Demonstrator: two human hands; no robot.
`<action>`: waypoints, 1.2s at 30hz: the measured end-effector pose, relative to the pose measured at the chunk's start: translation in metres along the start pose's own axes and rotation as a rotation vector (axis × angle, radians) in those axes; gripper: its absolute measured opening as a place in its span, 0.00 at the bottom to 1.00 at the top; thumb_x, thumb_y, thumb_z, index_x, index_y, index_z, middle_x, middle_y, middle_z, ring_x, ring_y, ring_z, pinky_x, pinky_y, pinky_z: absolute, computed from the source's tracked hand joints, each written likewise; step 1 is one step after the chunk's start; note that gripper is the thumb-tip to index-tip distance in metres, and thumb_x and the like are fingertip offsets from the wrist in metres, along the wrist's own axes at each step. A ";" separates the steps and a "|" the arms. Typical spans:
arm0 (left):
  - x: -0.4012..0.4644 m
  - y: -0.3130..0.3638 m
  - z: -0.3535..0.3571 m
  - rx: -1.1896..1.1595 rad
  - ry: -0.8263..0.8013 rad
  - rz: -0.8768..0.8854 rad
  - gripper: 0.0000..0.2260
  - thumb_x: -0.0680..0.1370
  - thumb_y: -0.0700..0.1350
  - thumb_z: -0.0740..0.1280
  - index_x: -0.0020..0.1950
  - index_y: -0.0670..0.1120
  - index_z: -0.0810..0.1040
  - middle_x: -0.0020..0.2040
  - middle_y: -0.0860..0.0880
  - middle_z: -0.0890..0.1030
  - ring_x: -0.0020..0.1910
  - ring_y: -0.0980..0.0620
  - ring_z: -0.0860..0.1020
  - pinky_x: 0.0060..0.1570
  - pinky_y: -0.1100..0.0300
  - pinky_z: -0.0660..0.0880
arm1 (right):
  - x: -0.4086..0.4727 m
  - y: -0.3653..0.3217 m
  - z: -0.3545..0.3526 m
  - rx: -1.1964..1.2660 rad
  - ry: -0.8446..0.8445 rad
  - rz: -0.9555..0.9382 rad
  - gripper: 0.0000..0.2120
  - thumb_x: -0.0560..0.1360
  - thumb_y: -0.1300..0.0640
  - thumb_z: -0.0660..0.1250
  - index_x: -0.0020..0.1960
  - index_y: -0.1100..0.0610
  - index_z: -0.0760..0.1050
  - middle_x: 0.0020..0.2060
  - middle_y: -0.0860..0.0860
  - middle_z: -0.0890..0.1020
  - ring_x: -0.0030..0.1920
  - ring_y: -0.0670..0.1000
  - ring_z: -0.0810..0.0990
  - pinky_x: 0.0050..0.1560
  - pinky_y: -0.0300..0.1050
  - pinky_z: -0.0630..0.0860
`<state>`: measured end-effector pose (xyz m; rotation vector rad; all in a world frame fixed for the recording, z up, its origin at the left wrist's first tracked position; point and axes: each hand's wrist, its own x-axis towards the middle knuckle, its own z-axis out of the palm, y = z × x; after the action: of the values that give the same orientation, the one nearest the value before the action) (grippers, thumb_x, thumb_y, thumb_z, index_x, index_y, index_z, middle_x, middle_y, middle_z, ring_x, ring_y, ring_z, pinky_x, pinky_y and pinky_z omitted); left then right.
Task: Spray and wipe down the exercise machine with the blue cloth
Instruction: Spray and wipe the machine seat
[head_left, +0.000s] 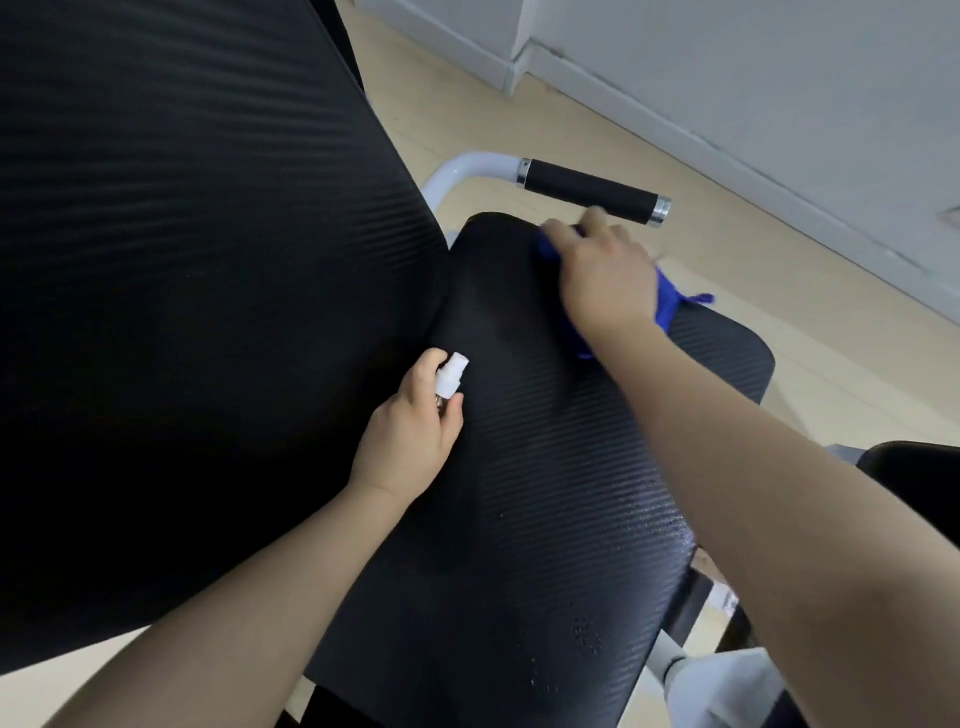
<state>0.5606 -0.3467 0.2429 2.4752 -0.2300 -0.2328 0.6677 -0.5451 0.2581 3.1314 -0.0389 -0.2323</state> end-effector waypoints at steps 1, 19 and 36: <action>0.001 0.000 0.000 0.022 0.014 0.017 0.17 0.75 0.44 0.64 0.62 0.41 0.66 0.42 0.40 0.81 0.27 0.43 0.78 0.25 0.62 0.67 | -0.006 0.006 0.000 0.022 0.025 0.104 0.16 0.76 0.64 0.56 0.63 0.55 0.69 0.55 0.60 0.72 0.50 0.62 0.74 0.41 0.53 0.68; -0.001 0.006 0.002 0.086 -0.006 -0.018 0.17 0.76 0.50 0.56 0.64 0.46 0.65 0.46 0.42 0.79 0.33 0.42 0.79 0.27 0.55 0.74 | -0.067 0.012 0.001 0.211 0.001 0.185 0.15 0.75 0.56 0.62 0.61 0.56 0.71 0.53 0.58 0.74 0.45 0.63 0.77 0.37 0.50 0.66; -0.003 0.011 0.001 0.175 -0.039 -0.146 0.18 0.79 0.45 0.60 0.68 0.42 0.66 0.57 0.42 0.76 0.44 0.36 0.78 0.35 0.52 0.71 | -0.137 0.024 0.011 0.173 -0.028 0.052 0.18 0.65 0.61 0.71 0.54 0.57 0.77 0.40 0.59 0.75 0.31 0.60 0.76 0.28 0.44 0.62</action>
<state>0.5561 -0.3555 0.2491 2.6662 -0.0886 -0.3354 0.5301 -0.5658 0.2672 3.2939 -0.1489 -0.2869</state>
